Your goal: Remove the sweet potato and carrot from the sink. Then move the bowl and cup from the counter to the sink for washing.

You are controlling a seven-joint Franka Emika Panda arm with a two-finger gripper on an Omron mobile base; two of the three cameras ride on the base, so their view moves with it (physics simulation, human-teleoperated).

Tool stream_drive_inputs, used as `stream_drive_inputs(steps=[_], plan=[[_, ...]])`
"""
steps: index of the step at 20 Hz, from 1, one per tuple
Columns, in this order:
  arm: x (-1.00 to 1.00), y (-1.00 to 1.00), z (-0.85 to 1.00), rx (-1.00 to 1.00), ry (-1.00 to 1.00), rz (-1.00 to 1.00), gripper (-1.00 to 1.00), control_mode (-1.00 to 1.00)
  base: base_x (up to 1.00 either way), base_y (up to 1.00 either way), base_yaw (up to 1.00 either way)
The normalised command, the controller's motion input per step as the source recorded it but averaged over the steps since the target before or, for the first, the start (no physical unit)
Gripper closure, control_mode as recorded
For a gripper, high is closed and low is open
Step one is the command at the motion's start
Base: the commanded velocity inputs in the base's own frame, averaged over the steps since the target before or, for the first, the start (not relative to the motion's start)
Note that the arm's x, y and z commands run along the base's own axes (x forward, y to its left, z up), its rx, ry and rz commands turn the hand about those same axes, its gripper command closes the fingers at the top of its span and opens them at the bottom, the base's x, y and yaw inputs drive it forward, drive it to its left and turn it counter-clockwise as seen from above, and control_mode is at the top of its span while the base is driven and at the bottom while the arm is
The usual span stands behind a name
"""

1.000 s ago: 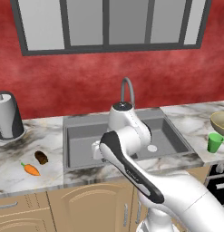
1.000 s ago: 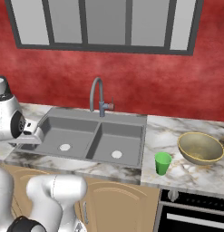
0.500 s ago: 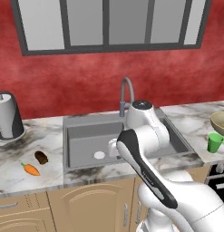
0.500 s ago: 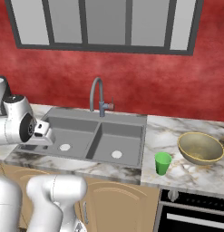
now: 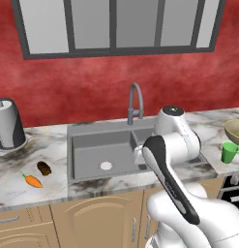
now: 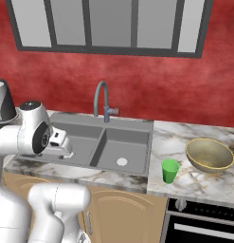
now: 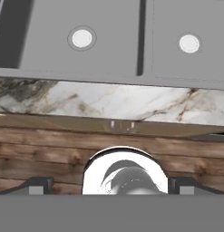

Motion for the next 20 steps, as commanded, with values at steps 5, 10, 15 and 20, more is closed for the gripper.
stream_drive_inputs(steps=[5, 10, 15, 20], plan=[[-0.01, -0.54, 0.05, 0.00, 0.00, -0.06, -1.00, -1.00, 0.00, 0.00, 0.00], [0.00, -0.55, 0.06, 0.00, 0.00, -0.04, -1.00, -1.00, 0.00, 0.00, 0.00], [0.00, -0.51, 0.06, 0.00, 0.00, 0.00, -1.00, -1.00, 0.00, 0.00, 0.00], [0.00, -0.50, 0.07, 0.00, 0.00, 0.00, -1.00, -1.00, 0.00, 0.00, 0.00]])
